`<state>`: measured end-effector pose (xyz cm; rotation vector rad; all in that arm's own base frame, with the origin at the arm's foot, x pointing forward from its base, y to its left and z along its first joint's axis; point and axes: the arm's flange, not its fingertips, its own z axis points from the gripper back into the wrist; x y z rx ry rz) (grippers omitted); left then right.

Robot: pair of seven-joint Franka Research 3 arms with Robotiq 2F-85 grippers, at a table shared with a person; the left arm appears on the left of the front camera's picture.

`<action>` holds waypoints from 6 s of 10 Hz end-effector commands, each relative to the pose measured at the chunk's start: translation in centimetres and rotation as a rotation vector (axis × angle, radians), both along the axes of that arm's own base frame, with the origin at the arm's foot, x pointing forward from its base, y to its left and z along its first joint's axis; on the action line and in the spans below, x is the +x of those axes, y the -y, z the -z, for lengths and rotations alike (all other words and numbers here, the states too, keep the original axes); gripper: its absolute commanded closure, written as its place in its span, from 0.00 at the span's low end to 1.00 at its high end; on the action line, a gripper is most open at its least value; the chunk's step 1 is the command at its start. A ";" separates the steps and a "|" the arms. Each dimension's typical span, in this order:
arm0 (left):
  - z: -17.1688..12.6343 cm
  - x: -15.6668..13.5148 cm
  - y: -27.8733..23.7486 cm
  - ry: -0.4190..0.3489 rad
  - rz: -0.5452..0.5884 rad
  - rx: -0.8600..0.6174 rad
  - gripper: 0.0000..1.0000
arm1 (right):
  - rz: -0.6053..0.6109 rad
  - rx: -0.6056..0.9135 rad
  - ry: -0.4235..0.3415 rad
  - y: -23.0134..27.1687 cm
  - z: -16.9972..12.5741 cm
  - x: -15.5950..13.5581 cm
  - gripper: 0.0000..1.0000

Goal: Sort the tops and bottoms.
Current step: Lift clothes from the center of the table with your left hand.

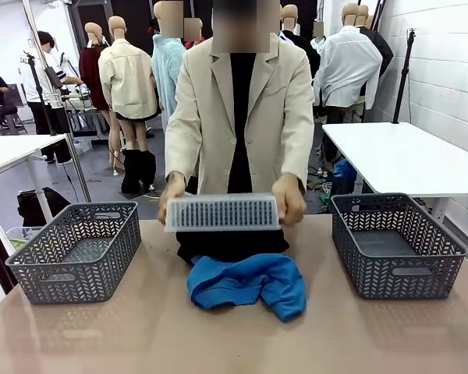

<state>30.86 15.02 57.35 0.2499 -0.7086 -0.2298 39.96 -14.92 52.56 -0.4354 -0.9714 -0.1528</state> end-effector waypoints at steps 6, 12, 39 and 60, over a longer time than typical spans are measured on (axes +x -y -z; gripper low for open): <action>-0.1 0.1 -0.1 0.013 0.002 0.001 0.00 | -0.004 -0.004 -0.006 0.2 0.1 -0.1 0.00; -0.1 0.1 -0.1 0.013 0.002 0.001 0.00 | -0.004 -0.004 -0.006 0.2 0.1 -0.1 0.00; -0.1 0.1 -0.1 0.013 0.002 0.001 0.00 | -0.004 -0.004 -0.006 0.2 0.1 -0.1 0.00; 0.9 9.6 25.3 0.008 0.790 -0.082 0.00 | -0.004 -0.004 -0.006 0.2 0.1 -0.1 0.00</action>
